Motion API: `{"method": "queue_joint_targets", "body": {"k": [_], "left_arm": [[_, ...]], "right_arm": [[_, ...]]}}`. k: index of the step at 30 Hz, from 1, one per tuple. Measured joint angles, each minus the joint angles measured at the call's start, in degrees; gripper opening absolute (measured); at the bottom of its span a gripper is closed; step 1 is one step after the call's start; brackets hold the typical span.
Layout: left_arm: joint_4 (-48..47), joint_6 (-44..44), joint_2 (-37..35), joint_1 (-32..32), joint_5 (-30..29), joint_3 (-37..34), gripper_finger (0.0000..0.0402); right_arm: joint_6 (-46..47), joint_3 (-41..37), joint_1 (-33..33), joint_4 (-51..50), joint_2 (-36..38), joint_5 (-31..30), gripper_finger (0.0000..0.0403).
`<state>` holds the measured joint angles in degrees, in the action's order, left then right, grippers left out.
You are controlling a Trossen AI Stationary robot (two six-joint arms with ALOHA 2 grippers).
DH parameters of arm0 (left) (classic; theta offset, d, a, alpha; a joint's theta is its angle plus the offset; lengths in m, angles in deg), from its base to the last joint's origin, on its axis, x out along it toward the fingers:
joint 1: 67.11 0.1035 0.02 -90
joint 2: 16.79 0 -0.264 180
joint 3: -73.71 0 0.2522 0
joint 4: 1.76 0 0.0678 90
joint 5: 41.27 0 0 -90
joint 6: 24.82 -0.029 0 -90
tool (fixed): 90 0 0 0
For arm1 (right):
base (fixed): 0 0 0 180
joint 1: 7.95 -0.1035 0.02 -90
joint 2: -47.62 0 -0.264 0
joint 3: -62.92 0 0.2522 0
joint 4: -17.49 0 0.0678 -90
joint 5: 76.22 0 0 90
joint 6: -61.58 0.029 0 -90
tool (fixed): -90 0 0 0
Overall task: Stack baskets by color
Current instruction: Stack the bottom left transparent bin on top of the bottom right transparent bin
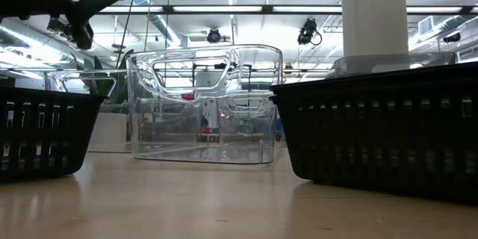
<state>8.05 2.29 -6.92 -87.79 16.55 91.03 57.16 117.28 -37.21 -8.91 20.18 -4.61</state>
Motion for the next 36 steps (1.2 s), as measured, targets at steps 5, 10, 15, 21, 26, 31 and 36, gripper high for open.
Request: {"method": "queue_joint_targets", "body": {"k": [5, 10, 15, 21, 26, 31, 36], "left_arm": [[-4.4, -1.0, 6.4, -0.2, 0.3, 6.4, 0.0117], [-20.3, 2.5, 19.1, 0.0, -1.3, 17.4, 0.0117], [-34.3, 3.9, 32.4, -0.2, 5.3, 26.3, 0.0117], [-48.0, 5.5, 45.2, -0.2, 11.2, 36.1, 0.0117], [-58.6, 2.3, 54.8, -1.3, 11.4, 44.2, 0.0117], [-64.3, 1.0, 62.4, -3.2, 11.5, 48.4, 0.0135], [-65.4, 1.1, 66.0, -3.7, 11.5, 48.7, 0.0196]], "right_arm": [[0.1, 0.0, 0.0, 0.0, 0.0, 0.0, 0.0071], [0.3, 0.0, 0.0, -0.3, 0.0, 0.0, 0.0071], [0.4, 0.0, 0.0, -1.2, 0.0, 0.0, 0.0071], [0.4, 0.0, 0.0, -1.6, 0.0, 0.0, 0.0071], [0.5, 0.0, 0.0, -1.7, 0.0, 0.0, 0.0071], [1.3, 0.0, 0.0, -1.7, 0.0, 0.0, 0.0071], [1.3, 0.0, 0.0, -1.8, -0.2, 0.0, 0.0071]]}}
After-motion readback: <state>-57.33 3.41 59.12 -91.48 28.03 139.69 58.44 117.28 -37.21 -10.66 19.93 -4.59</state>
